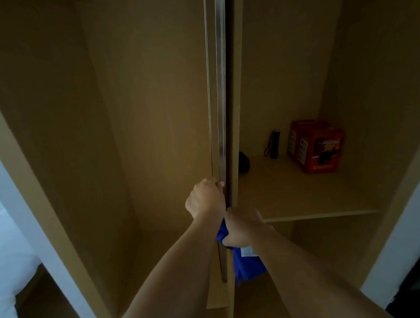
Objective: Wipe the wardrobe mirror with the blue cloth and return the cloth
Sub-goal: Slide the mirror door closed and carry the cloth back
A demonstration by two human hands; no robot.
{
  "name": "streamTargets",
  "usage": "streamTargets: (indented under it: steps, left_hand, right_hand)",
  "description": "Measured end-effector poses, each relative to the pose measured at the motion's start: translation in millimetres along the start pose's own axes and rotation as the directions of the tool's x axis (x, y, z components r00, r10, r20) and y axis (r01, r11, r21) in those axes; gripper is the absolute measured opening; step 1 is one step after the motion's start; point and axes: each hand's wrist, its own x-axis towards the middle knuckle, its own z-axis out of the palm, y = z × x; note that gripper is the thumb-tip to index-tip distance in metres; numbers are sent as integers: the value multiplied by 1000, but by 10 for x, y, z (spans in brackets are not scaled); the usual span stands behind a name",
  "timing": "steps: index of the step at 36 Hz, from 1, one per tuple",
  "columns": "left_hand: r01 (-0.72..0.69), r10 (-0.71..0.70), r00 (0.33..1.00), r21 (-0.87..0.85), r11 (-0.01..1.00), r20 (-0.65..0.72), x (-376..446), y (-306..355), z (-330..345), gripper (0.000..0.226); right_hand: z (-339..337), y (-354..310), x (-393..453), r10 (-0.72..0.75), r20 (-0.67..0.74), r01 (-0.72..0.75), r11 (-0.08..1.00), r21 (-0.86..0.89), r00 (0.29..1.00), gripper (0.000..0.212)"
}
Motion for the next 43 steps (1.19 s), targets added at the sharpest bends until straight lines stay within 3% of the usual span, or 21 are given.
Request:
streamTargets:
  steps: [5,12,18,31,43]
  left_hand:
    - [-110,111,994,84,990,-3,64,-61,51,19]
    - [-88,88,996,26,996,-7,162,-58,113,22]
    - [-60,61,992,-11,998,107,260,-38,187,25]
    - [-71,70,947,-8,997,313,571,-23,343,27]
    - [-88,94,932,-33,996,351,768,-13,423,27]
  right_hand:
    - [-49,1,147,-15,-59,11,997,-72,998,33]
    - [27,20,366,13,-115,-17,999,-33,993,33]
    - [55,42,582,75,-65,-78,996,-45,995,45]
    - [69,118,828,88,63,-88,996,-5,994,30]
    - [53,190,1025,67,82,-69,997,25,994,28]
